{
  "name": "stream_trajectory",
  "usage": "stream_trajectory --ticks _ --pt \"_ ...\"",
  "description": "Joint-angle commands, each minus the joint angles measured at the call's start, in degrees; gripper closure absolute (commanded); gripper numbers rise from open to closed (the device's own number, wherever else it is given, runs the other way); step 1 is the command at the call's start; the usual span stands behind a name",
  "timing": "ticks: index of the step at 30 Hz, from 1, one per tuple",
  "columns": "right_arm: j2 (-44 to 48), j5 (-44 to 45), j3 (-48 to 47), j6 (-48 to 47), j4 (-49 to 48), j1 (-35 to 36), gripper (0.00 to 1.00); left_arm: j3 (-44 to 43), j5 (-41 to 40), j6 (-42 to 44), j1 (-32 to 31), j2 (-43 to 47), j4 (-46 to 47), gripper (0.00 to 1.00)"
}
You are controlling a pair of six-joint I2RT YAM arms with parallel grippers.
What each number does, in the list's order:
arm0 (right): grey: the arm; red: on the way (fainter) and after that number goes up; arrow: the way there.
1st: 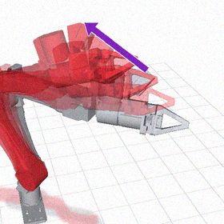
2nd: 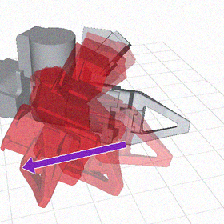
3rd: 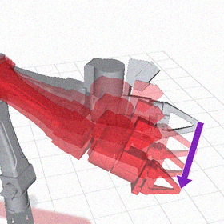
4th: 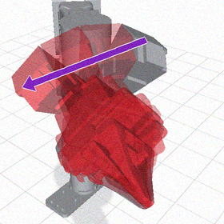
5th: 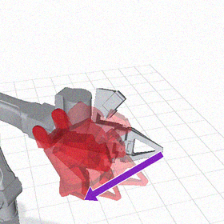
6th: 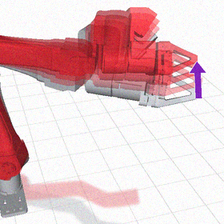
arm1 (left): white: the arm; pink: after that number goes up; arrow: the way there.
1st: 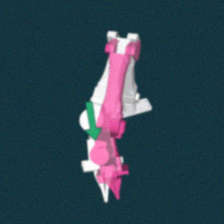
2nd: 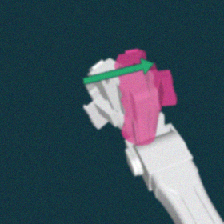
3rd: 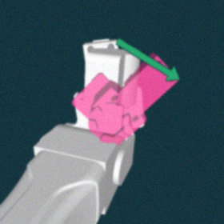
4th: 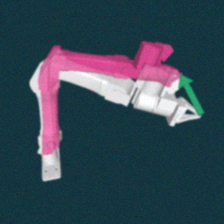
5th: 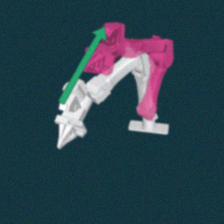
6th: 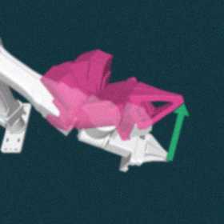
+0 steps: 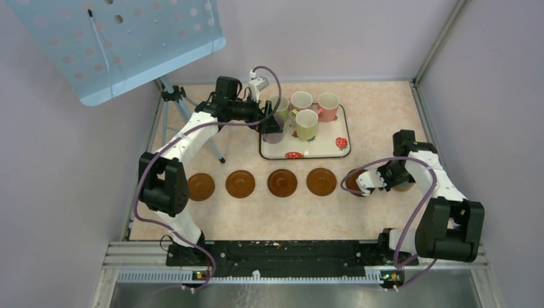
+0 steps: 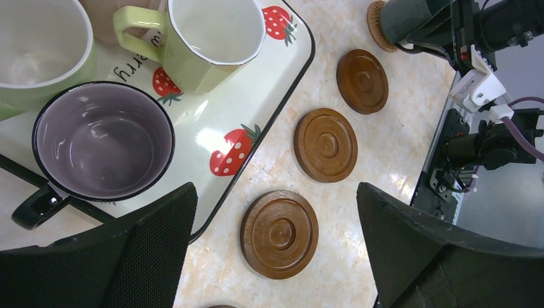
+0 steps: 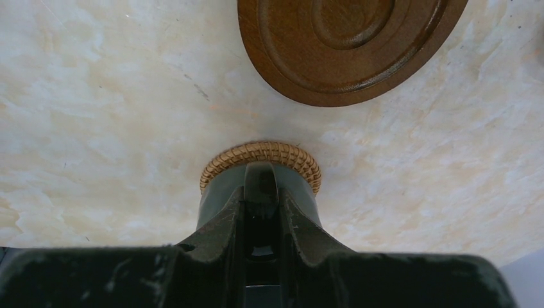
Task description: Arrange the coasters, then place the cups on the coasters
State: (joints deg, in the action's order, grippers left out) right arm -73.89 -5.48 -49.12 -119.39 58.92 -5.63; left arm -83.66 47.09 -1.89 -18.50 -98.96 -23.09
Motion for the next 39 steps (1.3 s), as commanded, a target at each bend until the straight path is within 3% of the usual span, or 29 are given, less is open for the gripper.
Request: stream_trajectory --ticks 1,8,14,21,23,26,29,32,37,39 --pt "0.9 0.3 -0.5 -30.6 -1.7 0.5 0.95 -2.4 0.6 -0.4 -0.2 -0.4 2.1 0.01" --pt "1.6 -0.2 0.2 -30.6 -2.2 0.5 0.7 -2.5 0.6 -0.2 -0.2 -0.6 2.1 0.01" --pt "2.1 -0.7 -0.8 -30.3 0.2 0.5 0.59 -2.9 0.8 -0.2 -0.2 -1.0 2.2 0.01" --pt "5.4 -6.5 -9.8 -29.8 18.8 0.5 0.45 -3.1 1.4 -0.3 -0.2 -1.4 2.2 0.01" --pt "5.7 -10.6 -14.7 -27.8 25.0 0.6 0.44 -3.1 1.6 -0.4 -0.2 -1.6 2.3 0.01" --pt "4.7 -15.9 -19.3 -15.5 26.2 4.2 0.44 -3.3 1.7 -0.6 -0.2 -1.7 2.5 0.01" --pt "-1.0 -16.2 -23.9 2.6 22.3 8.9 0.46 -3.6 1.6 -0.8 -0.2 -2.1 2.6 0.01" --pt "-4.9 -11.7 -25.1 17.5 12.1 13.3 0.53 -3.9 1.4 -1.1 -0.1 -2.1 2.7 0.01" --pt "-6.6 -6.4 -21.7 22.1 3.0 14.6 0.72 -3.6 1.1 -1.2 -0.1 -1.9 2.7 0.01" --pt "-6.1 -3.6 -18.3 21.2 0.5 14.6 0.74 -3.5 0.9 -1.1 -0.1 -1.8 2.7 0.01"
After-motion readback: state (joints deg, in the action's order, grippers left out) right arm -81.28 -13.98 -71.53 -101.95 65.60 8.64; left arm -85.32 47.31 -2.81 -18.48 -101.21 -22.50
